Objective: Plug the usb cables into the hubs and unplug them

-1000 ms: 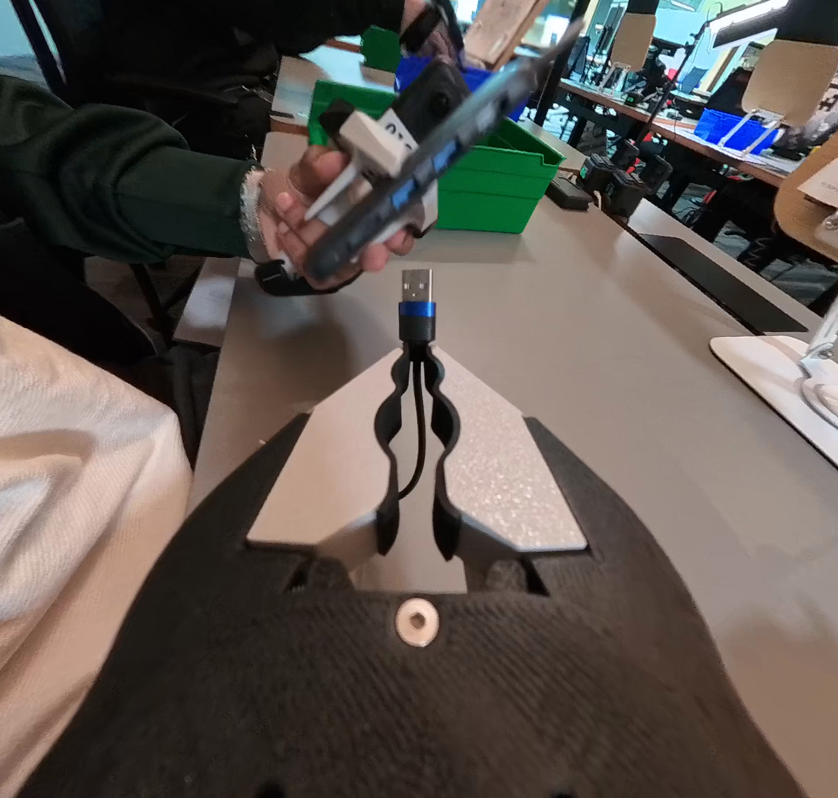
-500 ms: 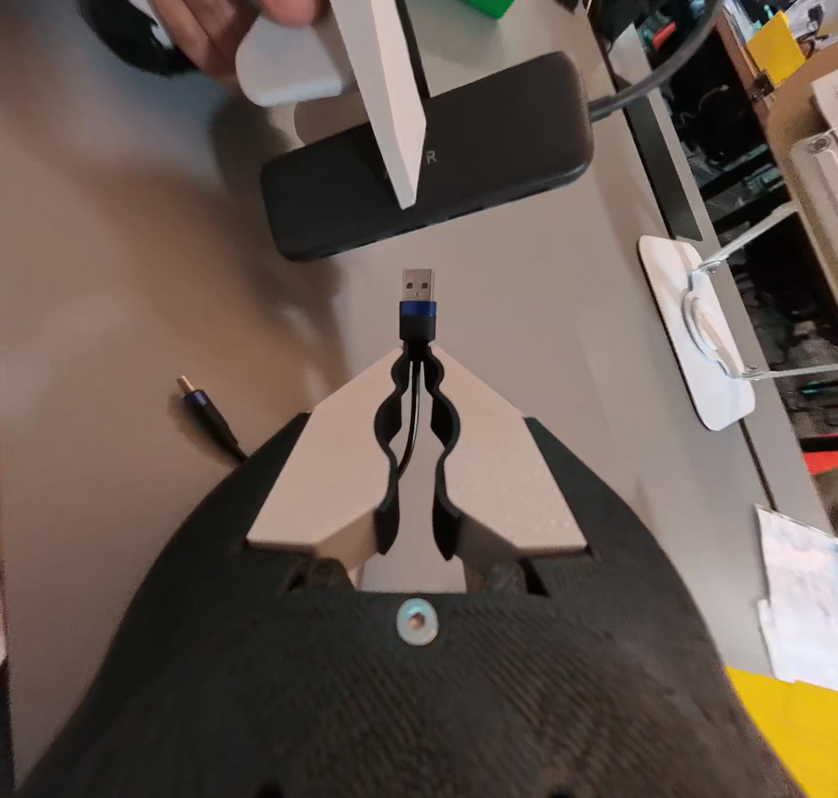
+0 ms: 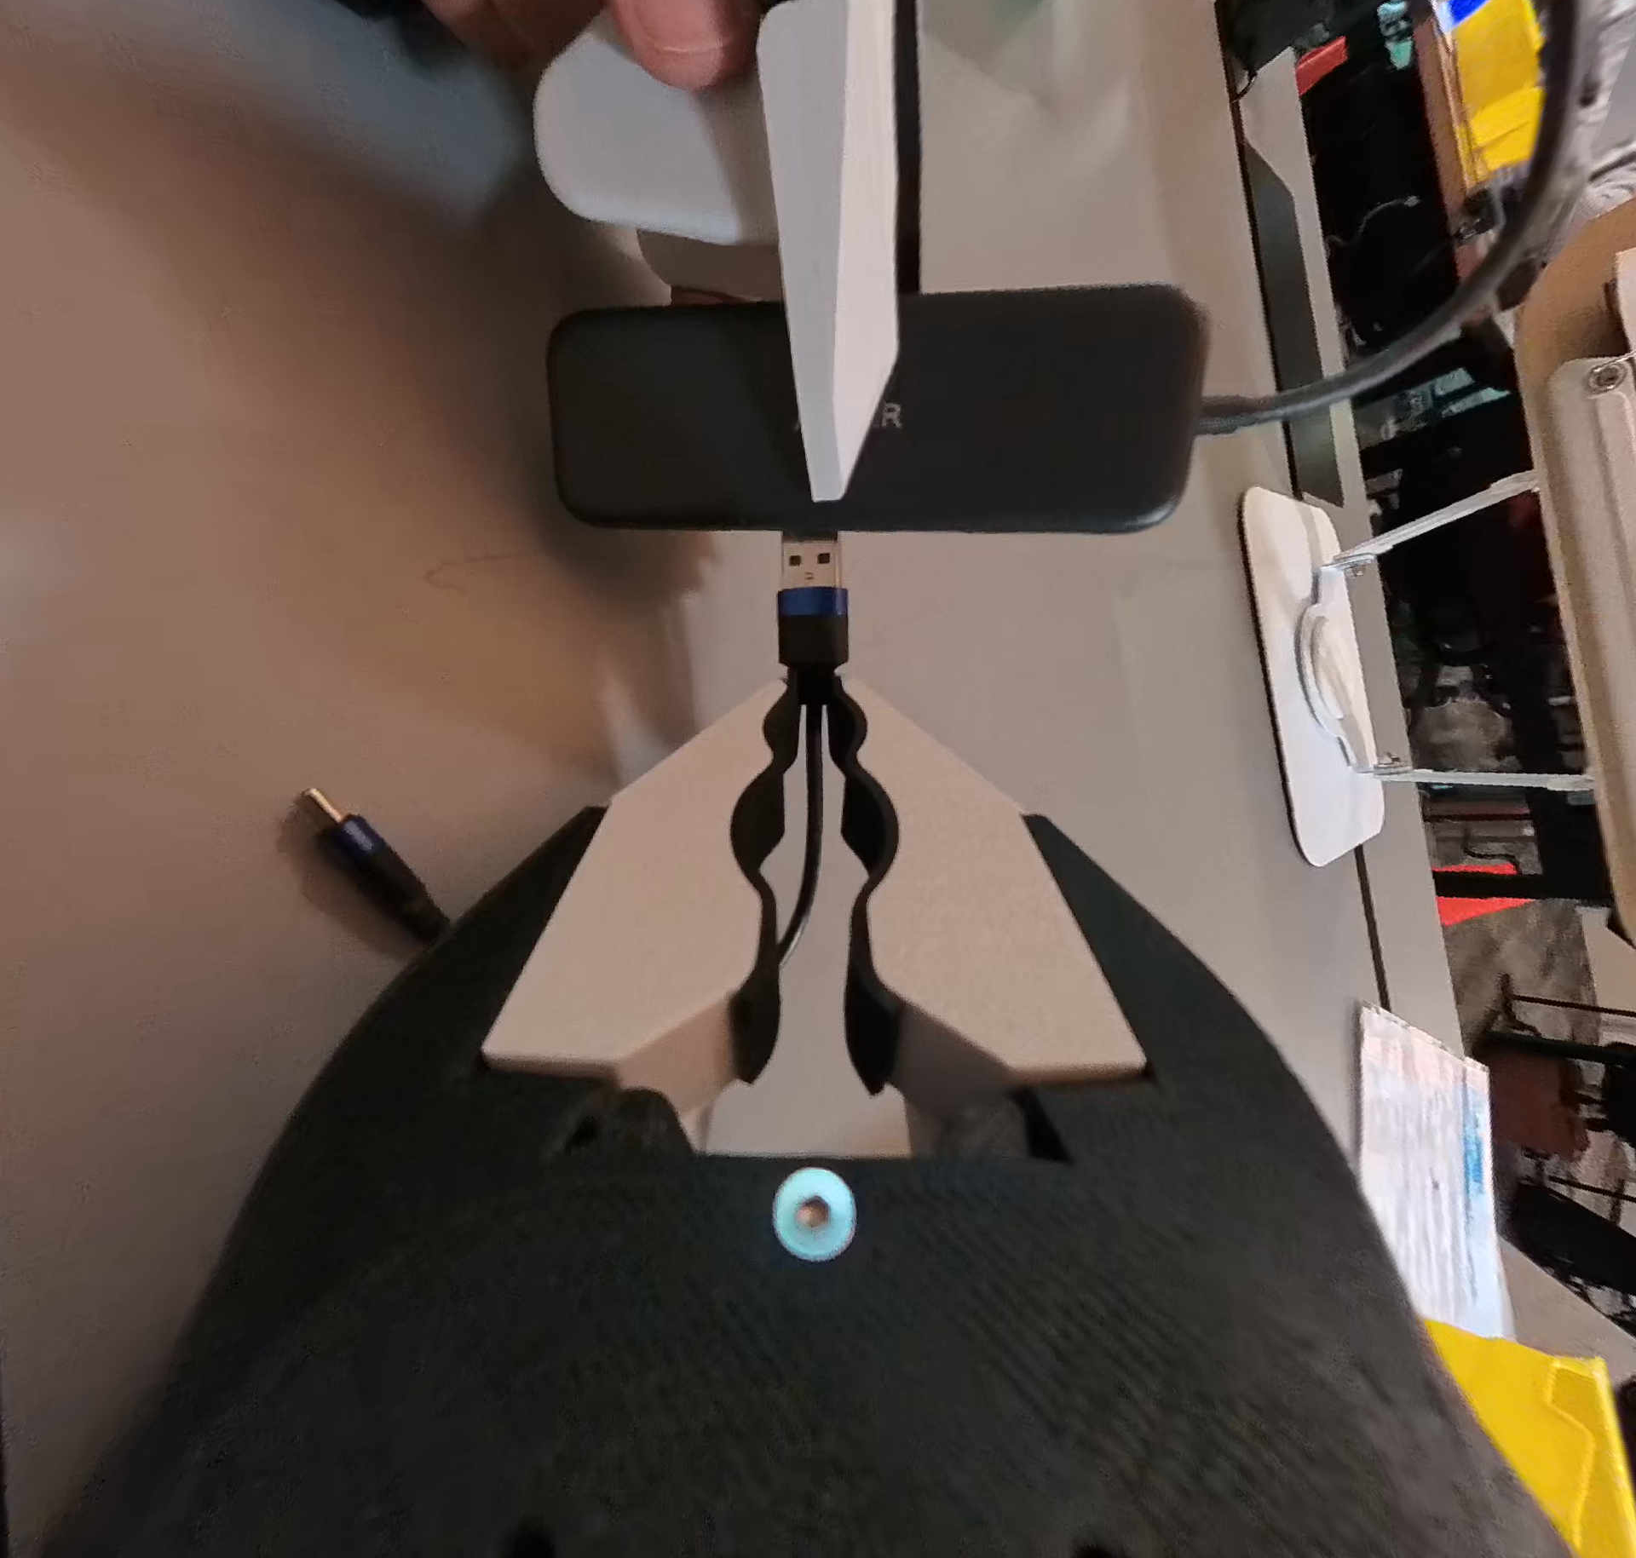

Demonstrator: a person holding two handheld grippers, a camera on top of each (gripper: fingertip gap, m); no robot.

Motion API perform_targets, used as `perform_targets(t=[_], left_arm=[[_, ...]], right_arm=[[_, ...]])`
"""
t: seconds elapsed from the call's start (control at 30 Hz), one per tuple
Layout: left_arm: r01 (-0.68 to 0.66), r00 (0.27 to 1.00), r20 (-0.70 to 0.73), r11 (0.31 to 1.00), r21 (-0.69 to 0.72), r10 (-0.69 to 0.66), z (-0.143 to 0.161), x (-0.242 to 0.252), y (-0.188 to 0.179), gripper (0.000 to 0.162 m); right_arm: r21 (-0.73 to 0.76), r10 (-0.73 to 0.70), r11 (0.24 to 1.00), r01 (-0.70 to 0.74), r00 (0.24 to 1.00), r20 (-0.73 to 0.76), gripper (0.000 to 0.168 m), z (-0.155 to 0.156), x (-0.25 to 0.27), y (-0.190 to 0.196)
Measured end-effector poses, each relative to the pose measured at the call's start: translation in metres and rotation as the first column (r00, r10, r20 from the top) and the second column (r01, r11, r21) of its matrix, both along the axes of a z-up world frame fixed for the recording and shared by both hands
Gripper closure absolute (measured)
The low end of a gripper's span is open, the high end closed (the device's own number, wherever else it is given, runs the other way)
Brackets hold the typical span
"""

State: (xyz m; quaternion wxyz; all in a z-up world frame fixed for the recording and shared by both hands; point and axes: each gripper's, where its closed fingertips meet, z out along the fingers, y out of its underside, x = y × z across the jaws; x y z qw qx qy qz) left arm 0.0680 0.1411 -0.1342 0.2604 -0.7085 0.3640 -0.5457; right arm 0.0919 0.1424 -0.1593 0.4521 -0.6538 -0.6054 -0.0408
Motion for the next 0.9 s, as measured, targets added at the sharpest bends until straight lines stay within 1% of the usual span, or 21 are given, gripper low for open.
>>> perform_targets(t=[0.13, 0.33, 0.53, 0.7, 0.9], left_arm=[[0.005, 0.999, 0.045, 1.0, -0.016, -0.005, 0.007, -0.001, 0.0, 0.154], [0.042, 0.996, 0.083, 0.999, -0.031, -0.04, 0.012, 0.0, -0.006, 0.154], [0.055, 0.993, 0.11, 0.997, -0.06, -0.048, 0.015, -0.001, -0.007, 0.154], [0.09, 0.991, 0.109, 0.994, -0.066, -0.083, 0.014, -0.001, -0.012, 0.154], [0.101, 0.991, 0.096, 0.992, -0.07, -0.094, 0.011, -0.002, -0.014, 0.154]], right_arm=[[-0.028, 0.009, 1.0, -0.012, 0.996, -0.087, 0.164, 0.008, -0.004, -0.002], [-0.077, 0.028, 0.996, -0.041, 0.986, -0.164, 0.164, 0.011, -0.006, -0.005], [-0.057, 0.059, 0.996, -0.071, 0.98, -0.188, 0.164, 0.016, -0.008, -0.008], [-0.076, 0.065, 0.994, -0.08, 0.981, -0.18, 0.164, 0.013, -0.009, -0.01], [-0.084, 0.07, 0.993, -0.085, 0.984, -0.161, 0.164, 0.01, -0.01, -0.012]])
